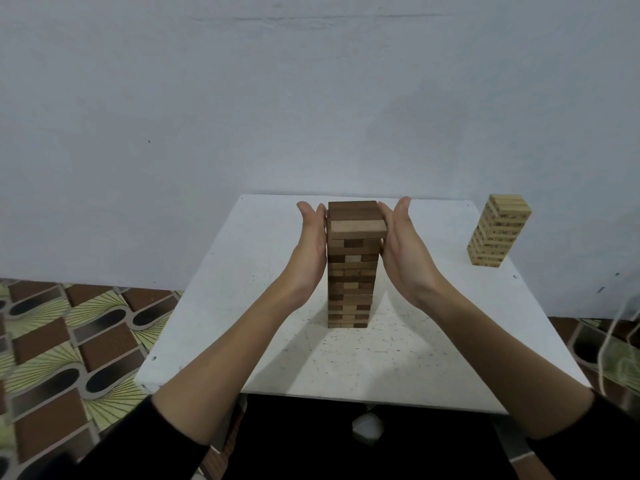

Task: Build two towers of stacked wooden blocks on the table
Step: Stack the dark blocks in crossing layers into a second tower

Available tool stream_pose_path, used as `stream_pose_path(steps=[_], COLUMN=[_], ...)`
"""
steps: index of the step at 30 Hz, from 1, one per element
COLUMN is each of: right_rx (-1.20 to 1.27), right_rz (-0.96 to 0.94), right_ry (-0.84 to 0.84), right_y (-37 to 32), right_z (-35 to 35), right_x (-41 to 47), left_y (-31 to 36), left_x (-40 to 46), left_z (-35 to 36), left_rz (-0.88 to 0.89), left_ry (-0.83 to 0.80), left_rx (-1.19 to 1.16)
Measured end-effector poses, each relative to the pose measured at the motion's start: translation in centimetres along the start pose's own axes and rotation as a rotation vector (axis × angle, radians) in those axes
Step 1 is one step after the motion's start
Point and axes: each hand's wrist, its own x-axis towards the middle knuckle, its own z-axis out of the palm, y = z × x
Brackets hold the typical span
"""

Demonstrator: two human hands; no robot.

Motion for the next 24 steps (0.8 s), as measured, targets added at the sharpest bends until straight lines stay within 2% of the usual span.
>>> stream_pose_path(steps=[2, 21, 24], right_rx=[0.01, -0.069, -0.095], right_rz=[0.014, 0.026, 0.023], right_ry=[-0.005, -0.039, -0.065], right_y=[0.0, 0.1, 0.1], right_z=[0.1, 0.3, -0.3], right_x=[0.1, 0.0, 0.2], left_y=[-0.3, 0.4, 0.6], left_x=[0.0, -0.9, -1.3], left_z=[0.0, 0.3, -0.2], left_rz=[-0.018, 0.024, 0.016], left_ry=[-0.055, -0.064, -0.042], left_rx=[-0.019, 0.015, 0.104])
